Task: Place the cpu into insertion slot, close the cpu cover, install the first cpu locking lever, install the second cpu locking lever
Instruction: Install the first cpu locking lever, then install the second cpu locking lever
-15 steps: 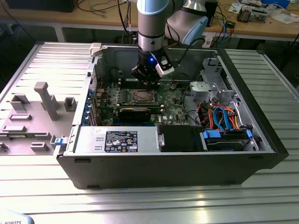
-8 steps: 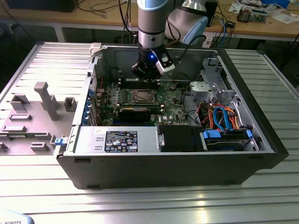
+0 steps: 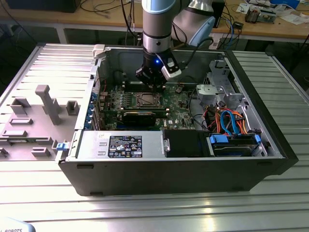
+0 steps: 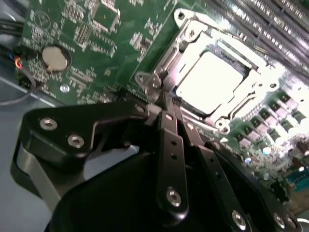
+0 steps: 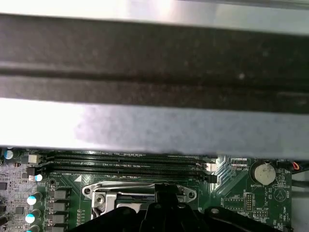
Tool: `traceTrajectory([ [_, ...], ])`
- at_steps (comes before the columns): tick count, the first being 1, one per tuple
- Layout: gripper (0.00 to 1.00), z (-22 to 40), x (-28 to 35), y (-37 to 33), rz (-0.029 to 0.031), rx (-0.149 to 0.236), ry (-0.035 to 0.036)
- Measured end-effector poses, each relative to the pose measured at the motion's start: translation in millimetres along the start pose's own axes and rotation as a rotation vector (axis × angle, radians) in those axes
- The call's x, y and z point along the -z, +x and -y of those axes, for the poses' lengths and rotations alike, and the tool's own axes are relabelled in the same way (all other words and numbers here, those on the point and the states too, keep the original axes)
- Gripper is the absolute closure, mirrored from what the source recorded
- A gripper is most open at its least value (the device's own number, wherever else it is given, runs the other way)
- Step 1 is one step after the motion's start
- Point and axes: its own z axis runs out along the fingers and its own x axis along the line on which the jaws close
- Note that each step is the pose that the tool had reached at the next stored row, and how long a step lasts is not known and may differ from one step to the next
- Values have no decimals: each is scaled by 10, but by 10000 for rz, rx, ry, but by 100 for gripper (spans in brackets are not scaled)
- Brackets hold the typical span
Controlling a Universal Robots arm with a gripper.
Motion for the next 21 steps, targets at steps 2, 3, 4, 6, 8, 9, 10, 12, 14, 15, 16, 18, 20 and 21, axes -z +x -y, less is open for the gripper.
traceTrajectory([
  [2, 89, 5, 0, 0, 0, 0, 0],
  [3, 89, 9, 1, 0, 0, 0, 0],
  [4, 89, 11, 1, 1, 0, 0, 0],
  [6, 89, 16, 1, 1, 0, 0, 0],
  [8, 89, 24, 2, 1, 0, 0, 1],
  [9, 89, 27, 2, 1, 0, 0, 0],
  [10, 89, 40, 2, 2, 0, 0, 1],
  [12, 89, 67, 4, 3, 0, 0, 0],
  [14, 89, 72, 4, 3, 0, 0, 1],
  [15, 89, 76, 4, 4, 0, 0, 1],
  [16, 89, 80, 5, 4, 0, 0, 1],
  [18, 89, 85, 5, 4, 1, 0, 1],
  [20, 89, 90, 5, 4, -1, 0, 1],
  [21, 89, 98, 6, 4, -1, 2, 1],
])
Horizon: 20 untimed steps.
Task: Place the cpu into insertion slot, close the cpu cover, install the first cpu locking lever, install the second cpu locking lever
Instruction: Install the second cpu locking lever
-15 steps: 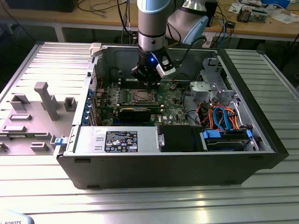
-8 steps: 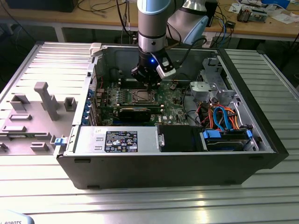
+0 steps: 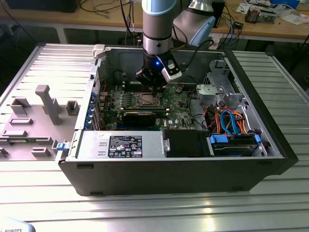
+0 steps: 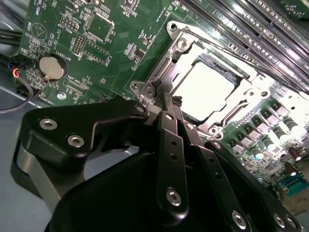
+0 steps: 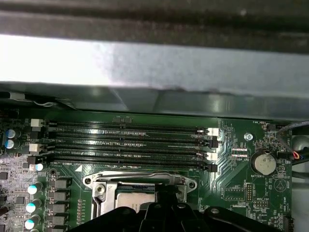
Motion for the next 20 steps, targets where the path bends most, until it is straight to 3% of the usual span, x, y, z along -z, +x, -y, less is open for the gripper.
traceTrajectory([
  [5, 89, 16, 24, 1, 0, -3, -1],
  [8, 89, 13, 91, -2, 0, -2, -2],
  [20, 89, 74, 99, 0, 1, -2, -2],
])
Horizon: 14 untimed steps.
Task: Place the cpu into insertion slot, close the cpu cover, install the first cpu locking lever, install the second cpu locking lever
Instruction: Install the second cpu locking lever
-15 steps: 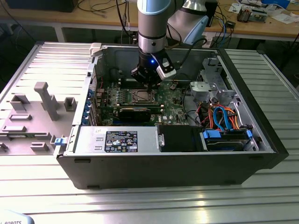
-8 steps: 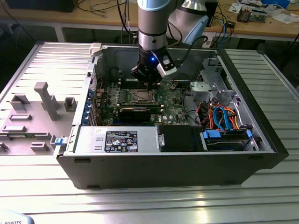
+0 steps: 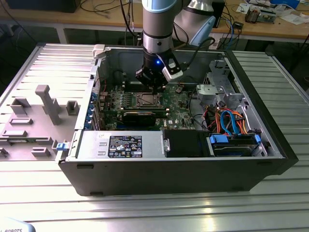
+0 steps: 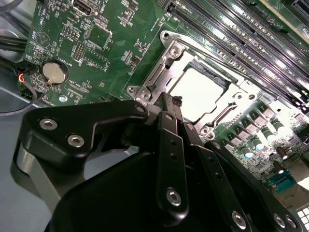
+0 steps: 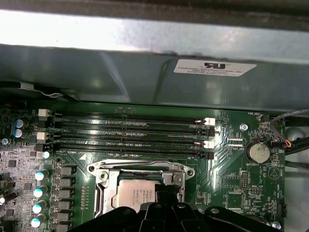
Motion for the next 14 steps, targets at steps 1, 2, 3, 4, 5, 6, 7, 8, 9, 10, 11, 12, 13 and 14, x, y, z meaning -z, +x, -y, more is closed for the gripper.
traceTrajectory([
  [1, 89, 0, 0, 0, 0, 0, 0],
  [2, 89, 1, 0, 0, 0, 0, -1],
  [3, 89, 1, 0, 0, 0, 0, 0],
  [4, 89, 1, 0, 0, 0, 0, 0],
  [5, 89, 2, 0, 0, -1, 0, 0],
  [6, 89, 2, 0, 0, 0, 0, 0],
  [7, 89, 2, 0, 0, 0, 0, 0],
  [8, 89, 2, 0, 0, 0, 0, 0],
  [9, 89, 4, 0, 0, 0, 0, 0],
  [10, 89, 10, 1, 0, -1, 3, 1],
  [11, 89, 19, 1, 1, 0, 2, 1],
  [12, 89, 36, 2, 2, 1, 0, -1],
  [13, 89, 36, 11, 2, -1, 0, 2],
  [14, 89, 34, 32, 1, 0, -1, 0],
])
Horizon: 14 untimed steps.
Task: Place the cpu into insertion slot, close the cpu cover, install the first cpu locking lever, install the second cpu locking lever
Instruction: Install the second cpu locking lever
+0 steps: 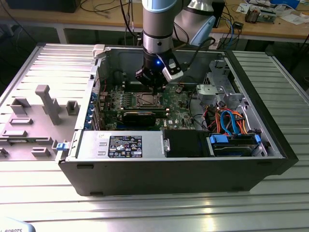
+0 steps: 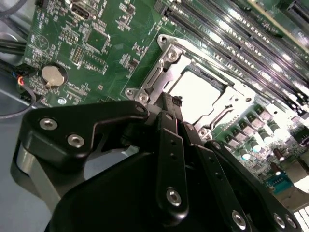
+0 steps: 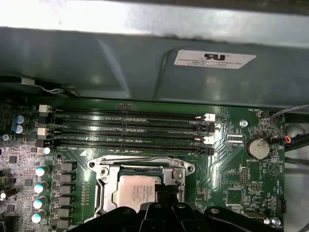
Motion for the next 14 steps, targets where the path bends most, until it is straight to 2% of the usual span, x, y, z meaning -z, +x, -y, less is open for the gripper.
traceTrajectory([
  [6, 89, -11, 207, -9, -2, 1, 8],
  [11, 89, -10, 219, -9, -3, 1, 22],
  [14, 89, 16, 216, -8, -2, 2, 21],
])
